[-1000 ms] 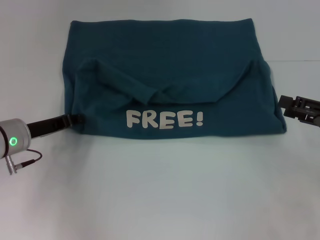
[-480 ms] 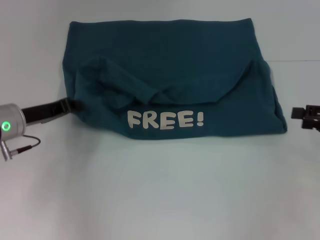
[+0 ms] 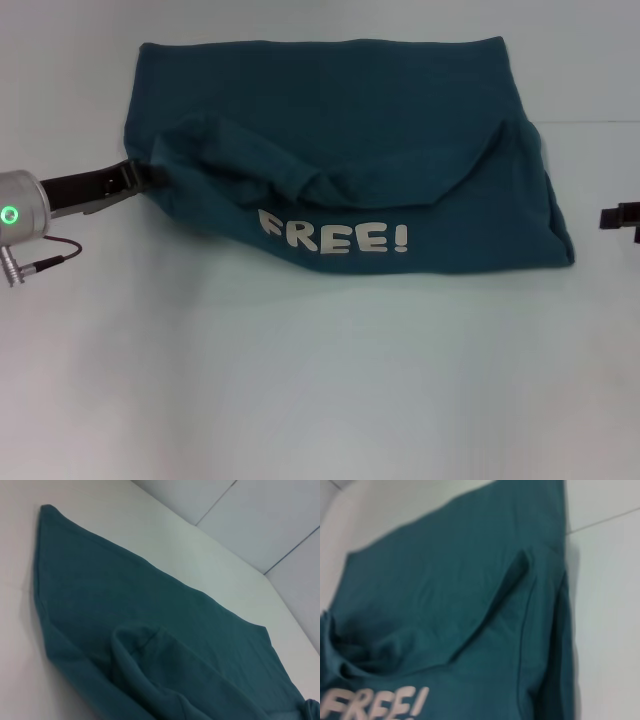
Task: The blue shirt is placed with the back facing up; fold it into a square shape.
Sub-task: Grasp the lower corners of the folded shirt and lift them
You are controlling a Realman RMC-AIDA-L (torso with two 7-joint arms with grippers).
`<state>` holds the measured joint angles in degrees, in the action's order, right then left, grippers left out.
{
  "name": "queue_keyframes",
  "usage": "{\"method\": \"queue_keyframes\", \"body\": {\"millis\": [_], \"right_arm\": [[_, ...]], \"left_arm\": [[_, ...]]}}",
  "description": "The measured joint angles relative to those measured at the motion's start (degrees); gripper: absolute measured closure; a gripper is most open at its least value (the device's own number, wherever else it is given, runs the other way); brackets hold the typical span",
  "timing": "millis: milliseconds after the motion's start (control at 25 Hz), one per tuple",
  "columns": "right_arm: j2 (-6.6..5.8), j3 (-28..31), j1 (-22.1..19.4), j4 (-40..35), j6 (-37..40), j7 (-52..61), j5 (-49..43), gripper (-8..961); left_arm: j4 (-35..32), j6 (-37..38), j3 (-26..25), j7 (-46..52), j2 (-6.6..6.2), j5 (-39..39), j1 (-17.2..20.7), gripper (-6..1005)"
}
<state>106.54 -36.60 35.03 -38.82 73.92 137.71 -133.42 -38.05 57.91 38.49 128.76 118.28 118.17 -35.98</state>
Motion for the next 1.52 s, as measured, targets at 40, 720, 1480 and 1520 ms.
{"method": "queue_keyframes", "body": {"millis": [40, 720, 1480, 1520], "right_arm": [[0.46, -0.18, 0.53, 0.08, -0.66, -0.04, -1.05, 206], [4.33, -5.71, 5.61, 4.62, -11.59, -0.15, -4.35, 205], [5.63, -10.17, 6.57, 7.11, -15.96, 0.61, -3.51, 398], [5.65, -10.16, 6.53, 7.01, -15.93, 0.62, -3.46, 411]], "left_arm": [[0.0, -0.1, 0.0, 0.01, 0.0, -0.02, -0.02, 993], [0.35, -0.87, -0.08, 0.85, 0.34, -0.14, -0.11, 993], [0.44, -0.86, -0.09, 0.88, 0.92, -0.14, 0.36, 992], [0.44, -0.87, -0.08, 0.88, 0.96, -0.14, 0.38, 992]]}}
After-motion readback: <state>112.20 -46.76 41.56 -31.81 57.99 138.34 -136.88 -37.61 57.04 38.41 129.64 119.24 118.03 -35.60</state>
